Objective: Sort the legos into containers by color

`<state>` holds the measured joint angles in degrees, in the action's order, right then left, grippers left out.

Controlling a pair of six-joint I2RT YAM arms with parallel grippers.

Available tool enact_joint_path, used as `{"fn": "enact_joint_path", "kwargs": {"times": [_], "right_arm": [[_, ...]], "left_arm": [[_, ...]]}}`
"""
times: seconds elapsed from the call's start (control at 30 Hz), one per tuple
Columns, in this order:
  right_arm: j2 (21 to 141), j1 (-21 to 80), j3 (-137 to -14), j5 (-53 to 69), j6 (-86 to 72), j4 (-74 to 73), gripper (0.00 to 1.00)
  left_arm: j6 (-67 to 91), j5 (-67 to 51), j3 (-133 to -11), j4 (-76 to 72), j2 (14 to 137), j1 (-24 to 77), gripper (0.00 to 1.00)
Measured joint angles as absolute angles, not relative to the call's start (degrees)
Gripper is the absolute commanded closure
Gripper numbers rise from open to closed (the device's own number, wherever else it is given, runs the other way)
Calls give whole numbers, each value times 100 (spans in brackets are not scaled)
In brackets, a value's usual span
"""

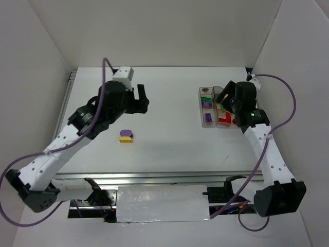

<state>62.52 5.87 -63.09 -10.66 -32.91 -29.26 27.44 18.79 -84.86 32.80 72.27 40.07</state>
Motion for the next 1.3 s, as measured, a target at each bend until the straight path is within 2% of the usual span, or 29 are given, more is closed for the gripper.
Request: {"fn": "enact_joint_path", "kwargs": {"times": [0.07,0.13,0.27,0.43,0.53,0.57,0.63,1.3], "right_arm": [[6589,587,-6490,-1076,-3332,-2912,26],[7026,587,-6746,-1063,-3417,-2869,32],[8016,593,-7273,-1048,-3776,-2700,35],[9832,613,-8936,-1118,-3911,-2832,38],[10781,620,-9830,-1190,-3861,-2969,46],[11010,617,-10029,-1212,-3846,-3033,53],[11426,620,-10350,-1253,-3804,-3177,54],[12822,624,-10755,-1590,-4110,-3520,61]], "left_arm": [[2840,2075,-8324,3616,6733,3994,7],[2829,2239,-8149,3859,6267,3975,8],[2676,2648,-7343,3983,5349,3975,6],[2609,3035,-5983,4032,4471,3955,6],[2552,3131,-5579,4036,4274,3955,3],[2552,3177,-5551,4032,4248,3955,4],[2543,3232,-5548,3962,4195,3955,4],[2536,3271,-5548,3763,4346,3900,3]]}}
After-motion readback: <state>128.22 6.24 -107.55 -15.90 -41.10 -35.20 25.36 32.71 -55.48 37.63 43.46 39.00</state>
